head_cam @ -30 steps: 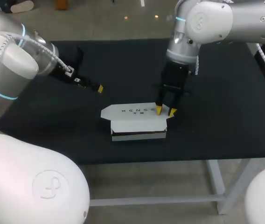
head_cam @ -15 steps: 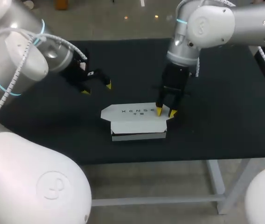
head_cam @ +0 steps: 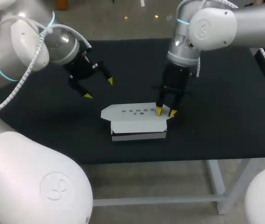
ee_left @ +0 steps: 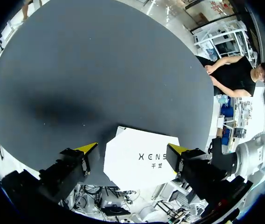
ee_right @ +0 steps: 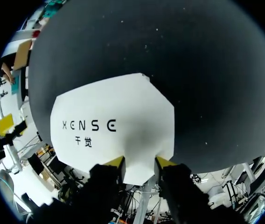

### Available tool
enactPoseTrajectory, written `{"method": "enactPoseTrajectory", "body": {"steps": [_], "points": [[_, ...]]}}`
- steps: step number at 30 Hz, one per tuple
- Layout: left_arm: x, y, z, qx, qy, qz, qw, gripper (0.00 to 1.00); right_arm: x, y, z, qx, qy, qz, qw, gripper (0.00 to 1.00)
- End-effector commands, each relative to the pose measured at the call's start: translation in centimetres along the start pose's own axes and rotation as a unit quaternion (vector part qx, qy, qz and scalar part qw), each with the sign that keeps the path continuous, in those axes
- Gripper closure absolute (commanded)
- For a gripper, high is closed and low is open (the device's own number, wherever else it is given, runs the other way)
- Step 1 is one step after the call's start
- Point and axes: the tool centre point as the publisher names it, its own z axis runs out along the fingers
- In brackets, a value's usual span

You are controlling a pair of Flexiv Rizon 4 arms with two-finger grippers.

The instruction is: Assemble the packaging by folding the flat box into shape, placing the metal phone stand inside, and closing the box properly

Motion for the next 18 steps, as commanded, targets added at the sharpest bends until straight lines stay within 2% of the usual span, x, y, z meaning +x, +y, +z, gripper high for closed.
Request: {"method": "enactPoseTrajectory", "body": {"steps": [1, 3, 4, 5, 7, 8, 14, 15, 16, 18], "points": [[0.9, -0.2, 1.1, -0.026, -0.125, -0.071, 0.989, 0.00, -0.2, -0.6, 0.2, -0.007, 0.003, 0.001, 1.000, 0.56], [0.9, 0.2, 1.4, -0.032, -0.134, -0.066, 0.988, 0.00, -0.1, -0.6, 0.3, -0.009, 0.002, 0.001, 1.000, 0.57], [0.9, 0.2, 1.5, -0.038, -0.138, -0.070, 0.987, 0.07, -0.1, -0.6, 0.4, -0.009, 0.002, 0.001, 1.000, 0.57], [0.9, 0.4, 1.5, -0.044, -0.142, -0.065, 0.987, 0.20, -0.1, -0.6, 0.4, -0.011, 0.000, 0.002, 1.000, 0.57], [0.8, 0.8, 1.8, -0.049, -0.155, -0.067, 0.984, 0.20, -0.1, -0.6, 0.4, -0.012, -0.001, 0.002, 1.000, 0.57], [0.8, 1.1, 2.0, -0.050, -0.162, -0.062, 0.984, 0.23, -0.1, -0.6, 0.4, -0.014, -0.001, 0.002, 1.000, 0.56], [0.3, 2.8, 3.3, -0.049, -0.171, -0.027, 0.984, 0.31, 0.2, -0.7, 0.6, -0.020, -0.003, 0.000, 1.000, 0.56], [0.2, 3.0, 3.4, -0.050, -0.170, -0.024, 0.984, 0.42, 0.2, -0.7, 0.7, -0.020, -0.003, 0.000, 1.000, 0.56], [0.1, 3.2, 3.6, -0.048, -0.169, -0.017, 0.984, 0.48, 0.2, -0.7, 0.7, -0.021, -0.003, 0.000, 1.000, 0.56], [-0.1, 3.6, 3.9, -0.052, -0.163, -0.006, 0.985, 0.52, 0.1, -0.7, 0.8, -0.023, -0.002, 0.000, 1.000, 0.56]]}}
